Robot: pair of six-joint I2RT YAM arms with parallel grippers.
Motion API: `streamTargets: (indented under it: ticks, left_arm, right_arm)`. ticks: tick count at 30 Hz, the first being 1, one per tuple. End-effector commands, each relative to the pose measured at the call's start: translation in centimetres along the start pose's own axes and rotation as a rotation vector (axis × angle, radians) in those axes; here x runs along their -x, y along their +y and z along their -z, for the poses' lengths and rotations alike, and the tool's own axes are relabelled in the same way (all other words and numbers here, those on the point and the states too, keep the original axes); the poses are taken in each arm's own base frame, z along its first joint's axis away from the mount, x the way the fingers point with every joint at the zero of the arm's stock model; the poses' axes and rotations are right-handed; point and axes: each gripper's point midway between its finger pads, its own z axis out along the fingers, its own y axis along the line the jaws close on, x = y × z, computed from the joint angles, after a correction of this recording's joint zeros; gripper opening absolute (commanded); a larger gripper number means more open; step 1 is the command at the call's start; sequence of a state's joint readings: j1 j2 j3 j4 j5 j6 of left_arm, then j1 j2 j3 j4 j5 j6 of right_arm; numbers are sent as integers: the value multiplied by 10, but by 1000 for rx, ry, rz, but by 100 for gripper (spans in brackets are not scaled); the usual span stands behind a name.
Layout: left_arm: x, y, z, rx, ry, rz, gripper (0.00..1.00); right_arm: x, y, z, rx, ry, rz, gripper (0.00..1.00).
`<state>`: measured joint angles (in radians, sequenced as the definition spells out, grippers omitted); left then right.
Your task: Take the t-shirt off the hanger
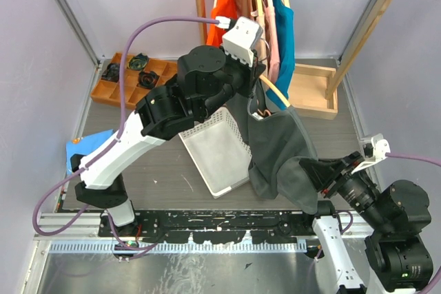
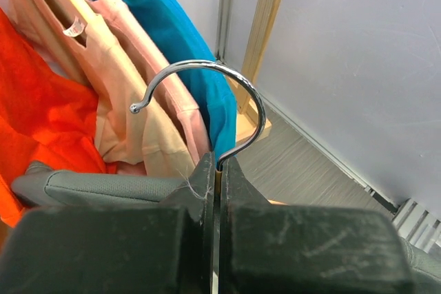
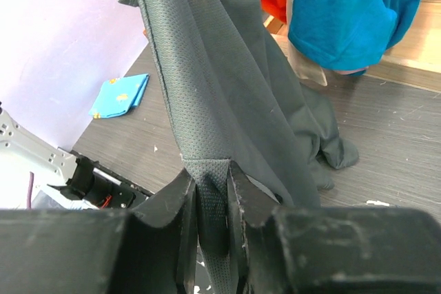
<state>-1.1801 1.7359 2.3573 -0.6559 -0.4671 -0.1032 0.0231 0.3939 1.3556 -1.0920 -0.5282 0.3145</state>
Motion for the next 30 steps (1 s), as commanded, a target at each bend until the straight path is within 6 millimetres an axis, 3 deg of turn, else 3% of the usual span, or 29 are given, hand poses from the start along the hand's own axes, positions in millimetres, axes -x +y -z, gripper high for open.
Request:
streamTargets:
  ticks: [1,4,8,10,16,19,25,27,30]
  left_arm:
    - [89,41,38,110,-269,163,0]
    - [88,40,38,102,-265,171,0]
    - [90,41,39,105,-268,173,0]
    - [91,41,40,104,-271,174,0]
    - [93,43,43,109,-276,179,0]
    - [97,46,46,123,-289,193,0]
    - [110,54,55,143,-333,228,0]
    - [112,55,57,144,-340,230,0]
    - [112,54,58,140,-338,226,0]
  right_arm:
    - [-22,-11,8,-72,57,-70,26]
    - [-23,-12,7,-78,57,-76,47]
    - [-25,-13,7,-83,61,-80,53]
    - [-26,-14,7,-84,62,-81,46]
    - [-26,-19,7,-111,52,-88,3]
    - [-37,-31,4,-169,85,-128,1]
    - [-91,-61,-7,-274,313,-248,1]
    - [-90,-60,-8,-262,312,-245,1]
    - [-72,-52,-9,-223,237,-205,2]
